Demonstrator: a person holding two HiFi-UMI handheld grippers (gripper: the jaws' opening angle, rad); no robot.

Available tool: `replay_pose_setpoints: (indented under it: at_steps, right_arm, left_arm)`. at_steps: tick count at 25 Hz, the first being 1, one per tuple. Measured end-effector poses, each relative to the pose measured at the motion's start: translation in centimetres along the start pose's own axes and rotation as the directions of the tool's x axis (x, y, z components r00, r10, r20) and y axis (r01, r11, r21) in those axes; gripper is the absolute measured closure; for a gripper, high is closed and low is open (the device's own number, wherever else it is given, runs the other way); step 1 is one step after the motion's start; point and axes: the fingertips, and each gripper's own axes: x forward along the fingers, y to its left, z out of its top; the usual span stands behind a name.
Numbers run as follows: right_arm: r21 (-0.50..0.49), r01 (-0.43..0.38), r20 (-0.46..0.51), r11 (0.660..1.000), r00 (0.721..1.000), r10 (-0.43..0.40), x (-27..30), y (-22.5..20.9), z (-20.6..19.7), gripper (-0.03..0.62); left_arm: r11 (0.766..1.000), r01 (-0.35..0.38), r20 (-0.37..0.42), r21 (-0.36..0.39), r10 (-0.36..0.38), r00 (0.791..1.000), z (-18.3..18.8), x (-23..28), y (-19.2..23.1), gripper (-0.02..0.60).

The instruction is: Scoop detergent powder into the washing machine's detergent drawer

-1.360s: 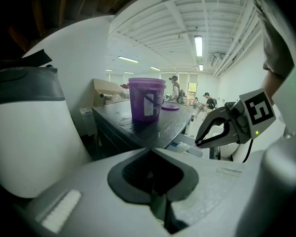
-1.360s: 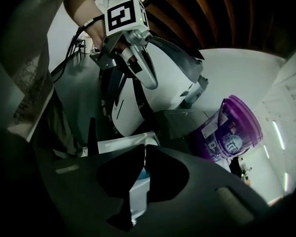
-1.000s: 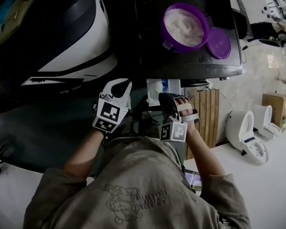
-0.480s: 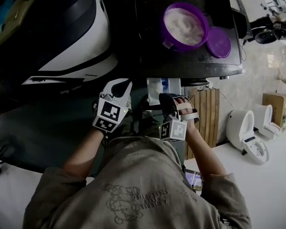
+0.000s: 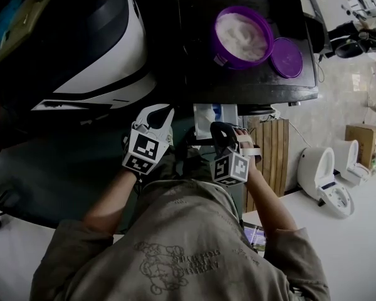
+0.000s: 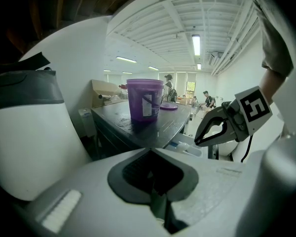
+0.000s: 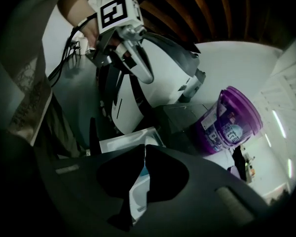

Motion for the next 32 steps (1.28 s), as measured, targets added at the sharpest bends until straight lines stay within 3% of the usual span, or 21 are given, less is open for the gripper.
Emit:
replay_pose_setpoints:
  at_steps: [2, 3, 5, 7, 12, 21, 24, 29, 32]
  right_arm:
    - [0.163, -0.035, 0.017, 0.986, 0.999, 0.032, -0.1, -0.6, -0.2, 0.557]
    - [0.266, -0.06, 0.032, 0.962, 0.998, 0.054, -0.1, -0.9, -0.3, 0.557]
    - [0.451, -0.106, 0.07, 0.886, 0.994, 0.083, -0.4, -1.9, -0.4, 0.557]
    - [0.561, -0.134, 0.107, 0.817, 0.99, 0.09, -0.8, -2.9, -0.4, 0.557]
    - [0.682, -0.197, 0.19, 0.704, 0.978, 0.09, -2.1, -4.2, 0.1, 0.557]
    - [0.766, -0.268, 0.32, 0.584, 0.947, 0.014, -5.7, -7.0, 2.5, 0.557]
    - [0.754, -0.26, 0.349, 0.603, 0.936, -0.033, -7.3, -8.3, 3.8, 0.557]
    - [0.687, -0.218, 0.397, 0.693, 0.912, -0.106, -10.0, -10.6, 6.5, 0.557]
    - [0.665, -0.2, 0.436, 0.72, 0.886, -0.157, -12.2, -12.2, 8.2, 0.557]
  left_arm:
    - [1.0, -0.003, 0.001, 0.002, 0.003, 1.0, 0.2, -0.1, 0.1, 0.581]
    - [1.0, -0.005, 0.002, 0.004, 0.005, 1.0, 0.3, -0.1, 0.2, 0.581]
    - [1.0, -0.008, 0.004, 0.009, 0.008, 1.0, 0.5, -0.2, 0.3, 0.581]
    - [1.0, -0.01, 0.008, 0.016, 0.01, 1.0, 0.8, -0.2, 0.4, 0.581]
    - [0.999, -0.015, 0.024, 0.033, 0.014, 1.0, 2.0, -0.4, 0.5, 0.581]
    - [0.997, -0.039, 0.068, 0.064, 0.034, 0.997, 5.0, -1.4, 0.6, 0.581]
    - [0.996, -0.055, 0.091, 0.066, 0.049, 0.995, 6.3, -2.1, 0.7, 0.581]
    - [0.995, -0.075, 0.15, 0.059, 0.066, 0.987, 8.9, -3.4, 0.9, 0.581]
    - [0.996, -0.072, 0.188, 0.045, 0.062, 0.98, 10.9, -4.2, 0.8, 0.581]
